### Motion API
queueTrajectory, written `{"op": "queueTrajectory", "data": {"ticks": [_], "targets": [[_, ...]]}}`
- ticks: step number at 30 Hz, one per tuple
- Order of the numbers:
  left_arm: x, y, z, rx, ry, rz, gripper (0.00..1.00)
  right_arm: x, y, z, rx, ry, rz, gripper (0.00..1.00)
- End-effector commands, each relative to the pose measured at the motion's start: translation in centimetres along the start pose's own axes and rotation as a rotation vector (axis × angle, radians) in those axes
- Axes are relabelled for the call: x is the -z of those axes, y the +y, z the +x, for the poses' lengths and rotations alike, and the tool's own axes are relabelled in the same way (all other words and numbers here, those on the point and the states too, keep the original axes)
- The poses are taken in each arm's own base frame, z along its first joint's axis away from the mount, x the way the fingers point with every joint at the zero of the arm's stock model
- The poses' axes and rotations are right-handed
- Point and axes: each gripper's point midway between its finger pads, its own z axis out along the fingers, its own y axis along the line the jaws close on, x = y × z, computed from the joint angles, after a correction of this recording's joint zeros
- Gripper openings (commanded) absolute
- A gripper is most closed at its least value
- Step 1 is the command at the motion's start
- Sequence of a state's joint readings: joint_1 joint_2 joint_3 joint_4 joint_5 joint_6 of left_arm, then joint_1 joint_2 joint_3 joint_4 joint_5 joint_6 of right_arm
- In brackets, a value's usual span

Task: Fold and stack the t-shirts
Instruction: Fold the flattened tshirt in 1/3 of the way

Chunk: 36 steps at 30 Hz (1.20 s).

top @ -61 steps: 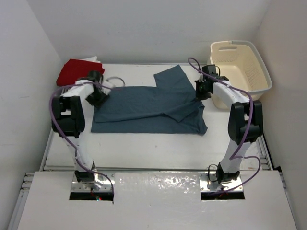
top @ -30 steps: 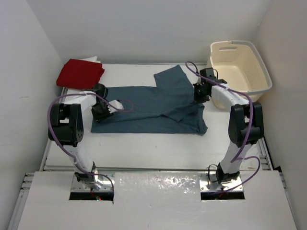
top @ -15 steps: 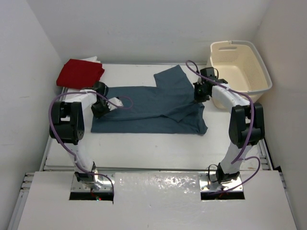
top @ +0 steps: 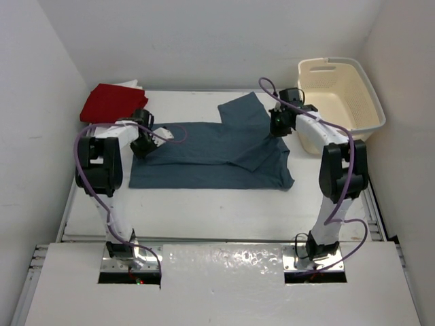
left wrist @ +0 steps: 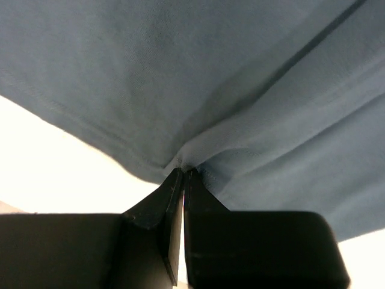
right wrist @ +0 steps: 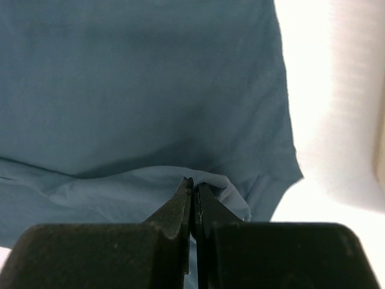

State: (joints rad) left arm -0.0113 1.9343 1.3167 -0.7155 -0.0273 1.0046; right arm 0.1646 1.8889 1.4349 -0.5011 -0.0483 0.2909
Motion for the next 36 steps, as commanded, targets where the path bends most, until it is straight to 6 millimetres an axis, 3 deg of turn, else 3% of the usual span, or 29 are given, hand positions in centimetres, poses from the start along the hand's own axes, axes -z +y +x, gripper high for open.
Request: {"op": "queueTrajectory", "data": {"ticks": [1, 5, 9, 10, 11, 12, 13, 14, 16, 17, 18, 19, 21, 23, 24, 25, 26, 27, 28, 29, 30, 31, 32, 33, 36], "targets": [[0.0, 2.0, -0.1, 0.076, 0.010, -0.073, 0.00, -0.8, 1.4, -2.1, 0.025, -0.040, -0.032, 0.00], [0.2, 4.6, -0.3, 0.218, -0.006, -0.151, 0.00, -1.5, 1.3, -3.5, 0.057, -0.057, 0.013, 0.00], [-0.3, 4.0, -0.3, 0.231, 0.009, -0.096, 0.04, -2.5, 0.5, -3.6, 0.068, -0.037, 0.055, 0.00], [-0.4, 3.4, 0.0, 0.230, 0.023, -0.072, 0.10, -2.9, 0.0, -3.1, 0.067, -0.013, 0.072, 0.10], [-0.8, 3.2, 0.2, 0.238, 0.041, -0.065, 0.18, -2.9, 0.1, -3.4, 0.068, -0.016, 0.076, 0.13], [-0.8, 3.4, 0.9, 0.250, 0.076, -0.088, 0.20, -3.0, 0.0, -3.5, 0.068, -0.013, 0.084, 0.17], [-0.9, 4.1, 1.2, 0.267, 0.088, -0.124, 0.20, -3.0, -0.2, -3.6, 0.067, -0.007, 0.097, 0.23], [-1.1, 5.0, 1.8, 0.313, 0.107, -0.162, 0.22, -3.1, -0.2, -4.6, 0.068, -0.023, 0.104, 0.42], [-0.5, 7.4, 2.7, 0.390, 0.120, -0.242, 0.26, -2.6, -0.3, -5.3, 0.078, -0.016, 0.119, 0.50], [0.4, 9.7, 2.8, 0.491, 0.083, -0.279, 0.30, -1.9, -0.3, -6.9, 0.088, -0.047, 0.130, 0.55], [0.8, 10.5, 2.4, 0.540, 0.035, -0.258, 0.33, -1.3, -0.2, -7.5, 0.098, -0.060, 0.133, 0.57], [2.4, 12.0, 1.7, 0.619, -0.022, -0.269, 0.44, -0.3, 0.1, -8.4, 0.111, -0.079, 0.131, 0.65], [4.2, 13.5, 1.5, 0.715, -0.135, -0.245, 0.45, 1.9, 0.5, -9.5, 0.148, -0.114, 0.142, 0.73], [7.5, 15.5, 1.4, 0.836, -0.276, -0.286, 0.48, 3.4, 0.6, -8.8, 0.179, -0.105, 0.157, 0.75], [8.6, 15.7, 0.8, 0.859, -0.345, -0.272, 0.50, 5.5, 0.8, -9.1, 0.189, -0.136, 0.155, 0.75], [10.4, 15.0, -1.5, 0.842, -0.485, -0.186, 0.57, 5.2, 0.4, -7.0, 0.193, -0.098, 0.156, 0.75], [11.2, 14.3, -2.5, 0.809, -0.536, -0.142, 0.59, 5.7, 0.5, -6.2, 0.191, -0.095, 0.145, 0.75], [11.7, 13.0, -4.0, 0.757, -0.572, -0.084, 0.60, 7.4, 1.4, -5.8, 0.188, -0.118, 0.096, 0.74], [11.4, 11.3, -3.7, 0.674, -0.539, -0.073, 0.56, 6.7, 1.4, -3.0, 0.192, -0.065, 0.073, 0.73], [10.8, 9.7, -4.3, 0.600, -0.505, -0.062, 0.52, 6.7, 1.6, -1.6, 0.179, -0.041, 0.054, 0.72], [10.0, 8.4, -3.8, 0.552, -0.460, -0.059, 0.49, 6.8, 1.9, -0.2, 0.166, -0.018, 0.034, 0.71], [8.0, 6.4, -1.6, 0.534, -0.357, -0.050, 0.42, 6.9, 1.7, 2.8, 0.144, 0.029, 0.018, 0.71], [7.1, 5.4, -0.3, 0.547, -0.303, -0.035, 0.41, 6.8, 1.6, 4.3, 0.100, 0.050, 0.020, 0.71], [5.7, 3.3, 1.8, 0.599, -0.203, 0.008, 0.46, 6.9, 1.1, 6.9, 0.079, 0.083, 0.026, 0.73], [4.5, 1.1, 4.3, 0.718, -0.142, 0.062, 0.56, 6.8, 0.5, 10.1, -0.001, 0.114, 0.045, 0.81]]}}
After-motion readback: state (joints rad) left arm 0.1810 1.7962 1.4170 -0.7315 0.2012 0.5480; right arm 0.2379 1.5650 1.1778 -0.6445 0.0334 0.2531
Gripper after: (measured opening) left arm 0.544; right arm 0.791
